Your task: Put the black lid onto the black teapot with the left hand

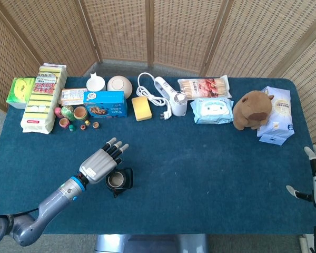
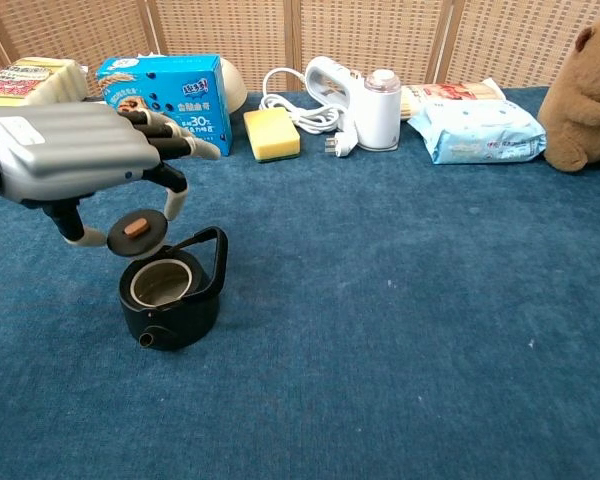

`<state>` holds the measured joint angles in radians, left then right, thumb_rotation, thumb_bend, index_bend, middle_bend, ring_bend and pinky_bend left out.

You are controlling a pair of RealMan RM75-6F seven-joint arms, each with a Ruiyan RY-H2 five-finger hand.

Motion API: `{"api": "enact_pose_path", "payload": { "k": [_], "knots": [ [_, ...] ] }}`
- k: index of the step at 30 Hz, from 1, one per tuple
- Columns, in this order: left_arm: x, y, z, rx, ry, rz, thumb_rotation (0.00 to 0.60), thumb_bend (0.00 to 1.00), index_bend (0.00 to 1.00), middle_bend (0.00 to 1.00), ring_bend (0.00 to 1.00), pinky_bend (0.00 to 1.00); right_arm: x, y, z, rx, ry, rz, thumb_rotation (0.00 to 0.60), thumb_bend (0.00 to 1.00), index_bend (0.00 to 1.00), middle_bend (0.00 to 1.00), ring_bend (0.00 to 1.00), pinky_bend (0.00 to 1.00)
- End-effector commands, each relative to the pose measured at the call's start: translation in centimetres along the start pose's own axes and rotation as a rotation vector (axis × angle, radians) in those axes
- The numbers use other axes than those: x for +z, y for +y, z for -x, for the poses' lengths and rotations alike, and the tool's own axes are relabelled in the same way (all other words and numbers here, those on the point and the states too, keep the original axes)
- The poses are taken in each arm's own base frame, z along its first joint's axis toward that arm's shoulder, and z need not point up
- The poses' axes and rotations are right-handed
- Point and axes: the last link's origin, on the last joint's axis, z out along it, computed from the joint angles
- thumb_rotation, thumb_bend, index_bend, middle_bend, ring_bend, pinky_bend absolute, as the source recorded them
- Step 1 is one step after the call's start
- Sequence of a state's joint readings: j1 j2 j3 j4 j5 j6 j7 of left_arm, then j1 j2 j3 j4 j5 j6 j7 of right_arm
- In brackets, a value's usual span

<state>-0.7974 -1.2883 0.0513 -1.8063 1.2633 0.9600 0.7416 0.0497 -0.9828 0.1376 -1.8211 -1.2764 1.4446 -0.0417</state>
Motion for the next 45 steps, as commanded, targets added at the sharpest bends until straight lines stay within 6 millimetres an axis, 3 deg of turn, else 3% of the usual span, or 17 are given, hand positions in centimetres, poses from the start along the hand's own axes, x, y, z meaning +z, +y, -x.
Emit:
{"api": "enact_pose_path", "payload": {
  "k": [1, 19, 37, 45],
  "knots": [
    [-0.1, 0.6, 0.1, -0.007, -0.003, 0.016, 0.600, 0.25, 0.44, 0.00, 0.00, 0.03, 0.0, 0.0, 0.0, 0.001, 0.000, 0.000, 0.600, 0.01, 0.02, 0.00, 0.00, 0.00],
    [0.1, 2.5, 0.4, -0.020, -0.003, 0.069, 0.600, 0.25, 0.44, 0.00, 0.00, 0.03, -0.1, 0.1, -0.2, 0.009, 0.003, -0.001, 0.600, 0.01, 0.02, 0.00, 0.00, 0.00],
    [0.1, 3.1, 0.5, -0.014, -0.021, 0.068, 0.600, 0.23, 0.44, 0.00, 0.00, 0.03, -0.2, 0.1, -0.3, 0.011, 0.001, -0.005, 0.600, 0.01, 0.02, 0.00, 0.00, 0.00],
    [0.1, 3.0, 0.5, -0.015, -0.046, 0.046, 0.600, 0.20, 0.31, 0.00, 0.00, 0.03, -0.2, 0.1, -0.5, 0.016, 0.005, -0.005, 0.600, 0.01, 0.03, 0.00, 0.00, 0.00]
  ]
}}
